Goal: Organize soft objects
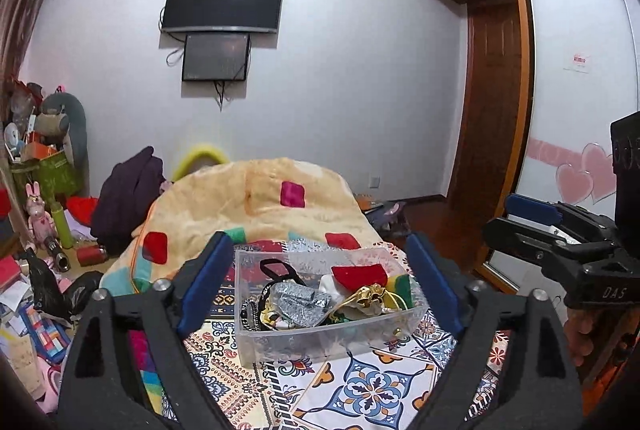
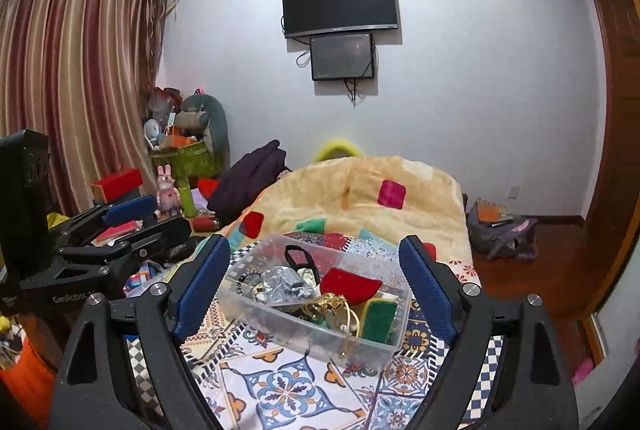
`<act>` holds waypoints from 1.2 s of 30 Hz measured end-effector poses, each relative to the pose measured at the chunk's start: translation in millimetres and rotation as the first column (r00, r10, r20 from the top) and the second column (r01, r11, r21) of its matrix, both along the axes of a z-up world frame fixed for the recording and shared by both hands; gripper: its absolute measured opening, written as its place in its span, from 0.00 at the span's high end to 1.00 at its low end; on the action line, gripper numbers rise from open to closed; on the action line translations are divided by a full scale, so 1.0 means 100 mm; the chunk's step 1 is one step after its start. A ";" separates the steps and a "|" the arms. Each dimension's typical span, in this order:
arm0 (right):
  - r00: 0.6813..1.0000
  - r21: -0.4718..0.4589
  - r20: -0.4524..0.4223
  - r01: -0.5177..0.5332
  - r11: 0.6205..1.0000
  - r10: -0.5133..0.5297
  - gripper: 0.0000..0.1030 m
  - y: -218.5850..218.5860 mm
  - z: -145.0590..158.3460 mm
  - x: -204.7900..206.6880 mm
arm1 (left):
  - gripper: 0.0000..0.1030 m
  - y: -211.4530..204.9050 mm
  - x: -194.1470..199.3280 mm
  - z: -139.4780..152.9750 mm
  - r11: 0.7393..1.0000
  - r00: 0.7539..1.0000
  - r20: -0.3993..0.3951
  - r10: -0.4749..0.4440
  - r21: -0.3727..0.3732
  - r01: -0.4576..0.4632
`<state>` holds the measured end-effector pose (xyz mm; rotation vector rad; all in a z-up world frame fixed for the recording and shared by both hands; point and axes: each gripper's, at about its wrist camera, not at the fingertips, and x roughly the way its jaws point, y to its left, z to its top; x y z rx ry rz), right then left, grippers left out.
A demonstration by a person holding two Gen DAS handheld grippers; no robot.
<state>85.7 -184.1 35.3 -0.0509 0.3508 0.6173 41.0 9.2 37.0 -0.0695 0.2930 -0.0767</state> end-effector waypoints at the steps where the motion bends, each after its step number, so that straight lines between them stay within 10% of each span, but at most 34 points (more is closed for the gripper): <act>1: 1.000 -0.001 0.003 0.003 1.000 -0.003 0.14 0.00 0.00 -0.01 | 0.07 -0.02 -0.03 0.00 1.000 1.000 0.006 0.005 0.008 -0.005; 36: 0.999 0.025 0.008 0.037 0.999 -0.037 0.04 -0.13 -0.13 -0.16 | 0.01 -0.10 -0.11 -0.11 0.999 1.000 -0.003 0.011 0.045 -0.011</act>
